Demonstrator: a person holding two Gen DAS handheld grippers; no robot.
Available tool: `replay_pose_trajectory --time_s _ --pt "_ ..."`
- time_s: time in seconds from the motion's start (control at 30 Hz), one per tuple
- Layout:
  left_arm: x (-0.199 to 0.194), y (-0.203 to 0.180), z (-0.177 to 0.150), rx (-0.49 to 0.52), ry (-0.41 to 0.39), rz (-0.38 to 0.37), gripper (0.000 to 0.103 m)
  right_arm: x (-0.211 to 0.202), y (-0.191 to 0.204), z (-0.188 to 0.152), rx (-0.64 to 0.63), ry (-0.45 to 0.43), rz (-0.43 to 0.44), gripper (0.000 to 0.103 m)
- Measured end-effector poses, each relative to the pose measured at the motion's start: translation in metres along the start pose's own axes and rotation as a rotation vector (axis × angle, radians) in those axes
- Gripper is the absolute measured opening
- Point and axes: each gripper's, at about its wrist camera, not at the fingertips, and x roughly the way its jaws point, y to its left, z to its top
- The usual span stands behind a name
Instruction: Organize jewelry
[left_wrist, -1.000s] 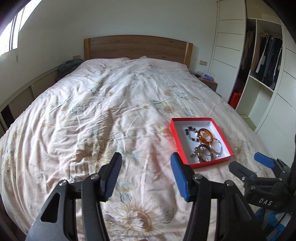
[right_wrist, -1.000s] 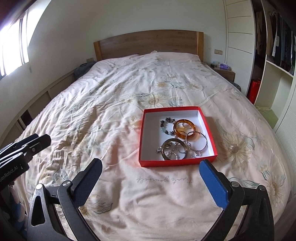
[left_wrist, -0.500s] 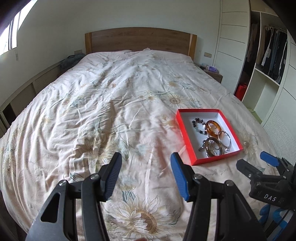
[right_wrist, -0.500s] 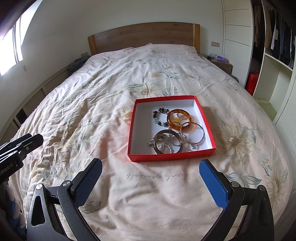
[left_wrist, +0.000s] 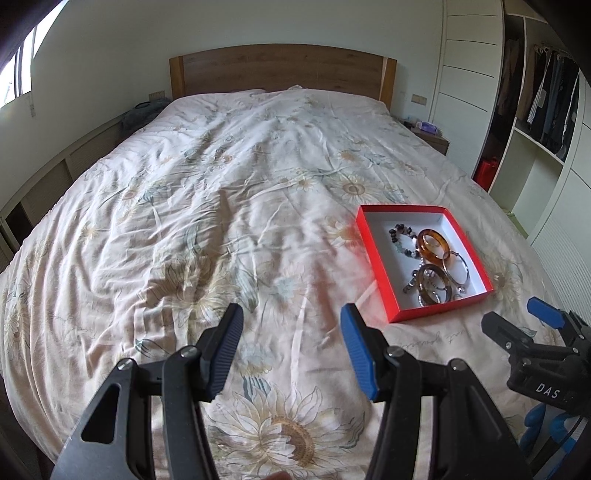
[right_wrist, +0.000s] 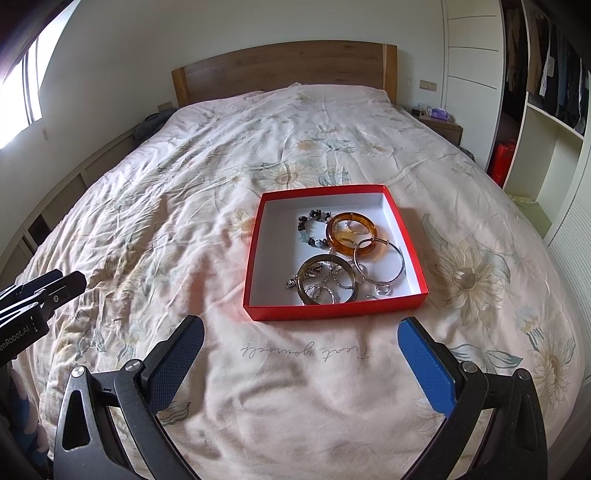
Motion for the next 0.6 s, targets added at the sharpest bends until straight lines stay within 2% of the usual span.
replay_pose_trajectory --time_s 0.6 --pt "0.0070 0.0004 -0.0051 0.002 0.020 -0.010 0.053 0.0065 0.0009 -0.0025 -0.017 0.018 -0.010 0.103"
